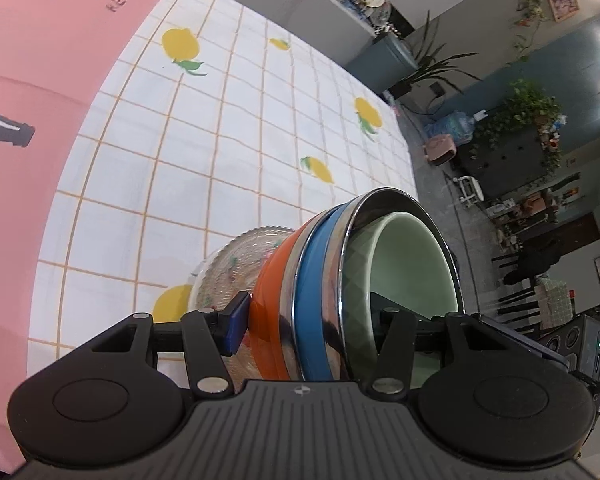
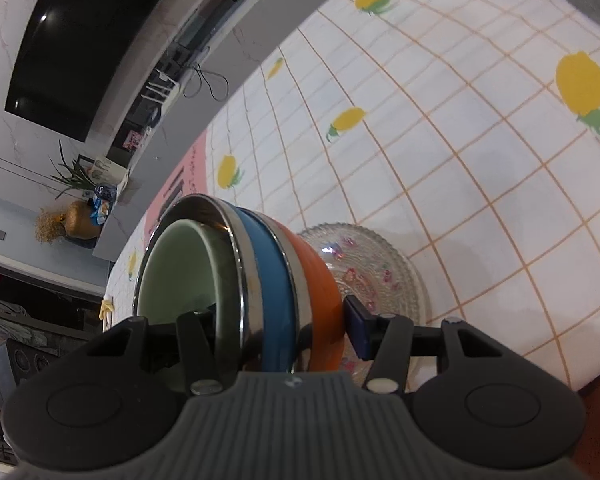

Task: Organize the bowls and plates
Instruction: 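Lift the bowl stack and carry it over the stacked plates, then lower the bowl stack onto the glass plates and open both grippers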

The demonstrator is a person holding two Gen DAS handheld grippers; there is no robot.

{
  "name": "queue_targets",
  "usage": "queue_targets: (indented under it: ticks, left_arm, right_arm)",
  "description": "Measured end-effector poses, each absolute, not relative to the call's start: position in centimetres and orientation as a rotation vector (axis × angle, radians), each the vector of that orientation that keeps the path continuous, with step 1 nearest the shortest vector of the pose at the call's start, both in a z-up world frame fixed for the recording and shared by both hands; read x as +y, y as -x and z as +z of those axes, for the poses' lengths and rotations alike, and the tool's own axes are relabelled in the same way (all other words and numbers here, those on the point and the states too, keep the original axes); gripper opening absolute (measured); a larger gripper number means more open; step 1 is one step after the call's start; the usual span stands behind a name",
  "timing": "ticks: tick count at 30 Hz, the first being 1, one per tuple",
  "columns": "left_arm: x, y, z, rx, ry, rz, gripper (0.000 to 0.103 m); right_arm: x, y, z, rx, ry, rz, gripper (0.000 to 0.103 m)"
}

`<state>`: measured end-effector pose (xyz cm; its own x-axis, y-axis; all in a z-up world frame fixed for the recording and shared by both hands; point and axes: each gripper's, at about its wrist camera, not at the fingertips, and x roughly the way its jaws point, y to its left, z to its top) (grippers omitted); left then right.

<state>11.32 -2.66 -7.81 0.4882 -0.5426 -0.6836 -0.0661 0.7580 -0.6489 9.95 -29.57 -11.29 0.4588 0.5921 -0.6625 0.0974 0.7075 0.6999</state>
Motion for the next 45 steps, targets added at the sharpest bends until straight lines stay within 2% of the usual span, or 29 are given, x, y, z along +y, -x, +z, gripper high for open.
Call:
queue_targets:
  ticks: [18, 21, 23, 24, 26, 29, 36, 45]
  left_arm:
    - [-3.0, -11.1, -8.7, 1.042, 0.67, -0.323, 0.06]
    - [-2.9, -11.1, -8.6, 1.028, 0.659, -0.326, 0.061]
    - [-3.2, -11.0, -8.1, 1.005, 0.614, -0.324, 0.071]
    - [-3.3, -10.9, -7.8, 0.993, 0.598, -0.32, 0.074]
    - [-3.2, -10.8, -7.4, 0.975, 0.587, -0.32, 0.081]
    - [-2.7, -10.7, -6.8, 0.953, 0.597, -0.321, 0.083]
    - [-2.8, -9.7, -4.5, 0.873, 0.498, -0.304, 0.083]
    - [-3.1, -7.2, 0.0, 0.723, 0.32, -0.284, 0.084]
  right_arm:
    - [-29.6, -10.2, -12.6, 1.073, -0.748, 0.348, 0.054]
    - [-29.3, -10.2, -12.2, 1.069, -0.726, 0.346, 0.057]
    - [-28.9, -10.1, -11.6, 1.045, -0.676, 0.335, 0.058]
    - [-28.6, -10.0, -11.2, 1.032, -0.648, 0.328, 0.061]
    - [-28.4, -9.9, -10.5, 1.011, -0.606, 0.319, 0.073]
    - [-28.2, -9.9, -9.8, 0.993, -0.57, 0.321, 0.078]
    - [-27.5, -9.4, -8.1, 0.941, -0.47, 0.277, 0.079]
    - [-26.0, -6.7, -3.7, 0.78, -0.255, 0.206, 0.082]
